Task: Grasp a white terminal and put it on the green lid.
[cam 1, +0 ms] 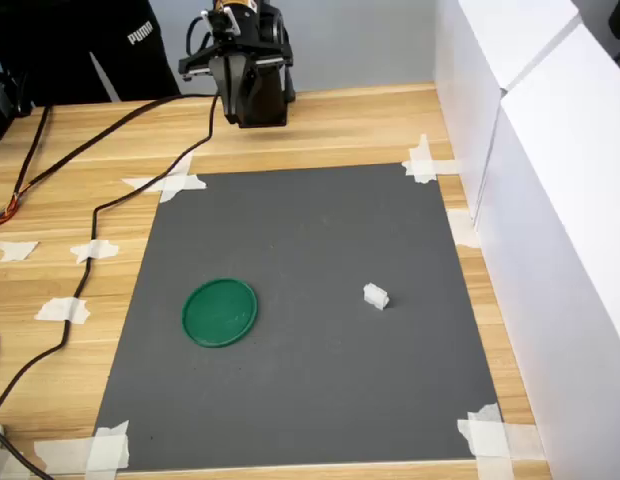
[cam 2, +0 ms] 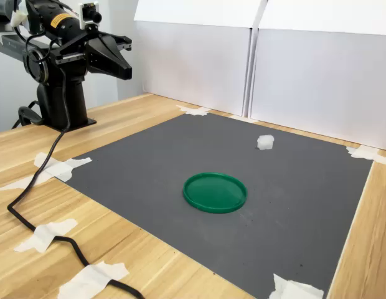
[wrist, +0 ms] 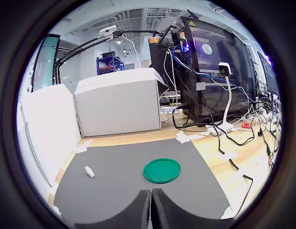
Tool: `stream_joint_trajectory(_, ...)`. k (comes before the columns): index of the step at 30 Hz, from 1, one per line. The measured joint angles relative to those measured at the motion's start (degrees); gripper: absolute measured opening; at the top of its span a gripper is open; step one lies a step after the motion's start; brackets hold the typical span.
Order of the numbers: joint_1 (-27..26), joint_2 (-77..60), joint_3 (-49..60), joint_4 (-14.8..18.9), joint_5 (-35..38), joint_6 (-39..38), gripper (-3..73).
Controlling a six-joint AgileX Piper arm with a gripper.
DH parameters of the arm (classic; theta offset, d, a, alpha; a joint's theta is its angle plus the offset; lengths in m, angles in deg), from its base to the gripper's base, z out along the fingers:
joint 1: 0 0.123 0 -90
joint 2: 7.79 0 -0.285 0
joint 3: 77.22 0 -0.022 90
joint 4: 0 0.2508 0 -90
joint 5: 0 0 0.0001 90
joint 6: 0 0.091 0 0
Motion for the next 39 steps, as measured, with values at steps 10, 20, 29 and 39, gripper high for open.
stream_joint_trajectory(10, 0.0, 0.0, 0.0, 0.0, 0.0, -0.1, -1.6)
stream_joint_trajectory(20, 0.0, 0.0, 0.0, -0.2, 0.0, -0.2, -1.6)
stream_joint_trajectory(29, 0.0, 0.6, 0.0, -0.8, -0.1, -0.2, -1.6)
stream_joint_trajectory(39, 0.0, 11.2, -5.6, -5.2, 1.7, -0.3, -1.6)
